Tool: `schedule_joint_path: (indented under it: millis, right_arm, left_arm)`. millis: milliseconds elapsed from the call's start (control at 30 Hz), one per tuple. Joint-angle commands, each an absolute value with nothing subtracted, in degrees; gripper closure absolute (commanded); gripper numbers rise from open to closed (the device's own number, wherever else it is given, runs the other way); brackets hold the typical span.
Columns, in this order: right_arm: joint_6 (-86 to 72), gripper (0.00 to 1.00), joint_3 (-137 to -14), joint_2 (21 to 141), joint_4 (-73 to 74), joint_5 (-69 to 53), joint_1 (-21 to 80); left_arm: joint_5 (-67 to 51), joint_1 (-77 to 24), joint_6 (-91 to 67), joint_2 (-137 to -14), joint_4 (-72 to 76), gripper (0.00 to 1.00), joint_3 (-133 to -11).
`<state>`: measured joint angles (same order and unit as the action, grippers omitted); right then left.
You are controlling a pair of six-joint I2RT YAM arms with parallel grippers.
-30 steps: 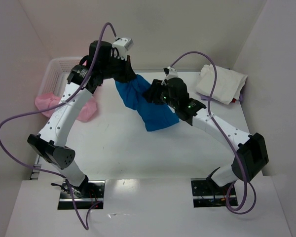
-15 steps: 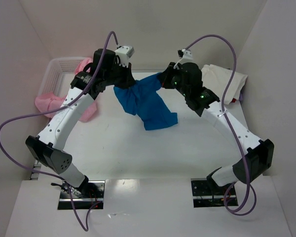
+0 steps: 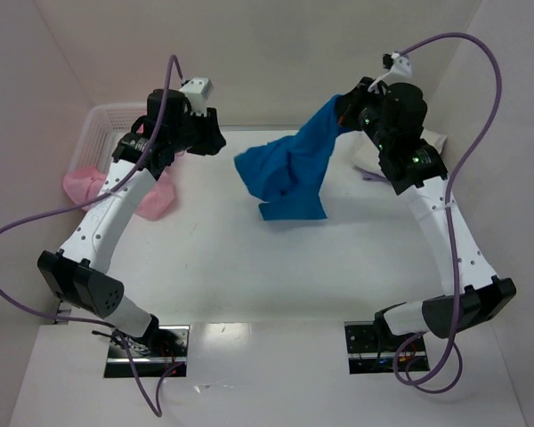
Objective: Fold and stack the t-shirts
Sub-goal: Flatten out the tshirt
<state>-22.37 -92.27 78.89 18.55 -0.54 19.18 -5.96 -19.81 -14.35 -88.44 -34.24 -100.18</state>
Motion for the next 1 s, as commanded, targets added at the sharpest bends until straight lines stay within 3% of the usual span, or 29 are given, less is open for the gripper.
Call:
schedule_joint_path:
  millis: [0,67,233,433,633,967]
  right_arm:
    - [-21.18,1.00,-98.43,75.76,13.97,-1.13,18.11]
    - [-21.18,1.00,-99.05,76.37,14.50,-2.01,18.11]
    - [-20.65,1.00,-99.58,76.99,15.03,-3.87,18.11]
    - [-19.60,1.00,-101.24,76.99,15.55,-4.57,18.11]
    - [-19.60,1.00,-100.55,76.47,16.17,-4.04,18.11]
    - [-19.60,1.00,-103.27,76.99,16.17,-4.04,18.11]
  left_arm:
    - [-9.91,-19.69,-15.11,-87.28,-33.41,0.50,-94.25]
    - [-12.64,-19.69,-15.12,-87.89,-30.68,0.47,-91.33]
    - [-30.63,-20.82,-13.71,-90.34,-23.39,0.25,-84.12]
    - [-35.42,-24.51,-14.41,-97.37,-10.84,0.11,-81.74]
    - [-36.47,-27.68,-15.90,-104.41,-2.03,0.06,-84.19]
    - [-35.24,-33.04,-18.72,-114.08,5.00,0.06,-88.77]
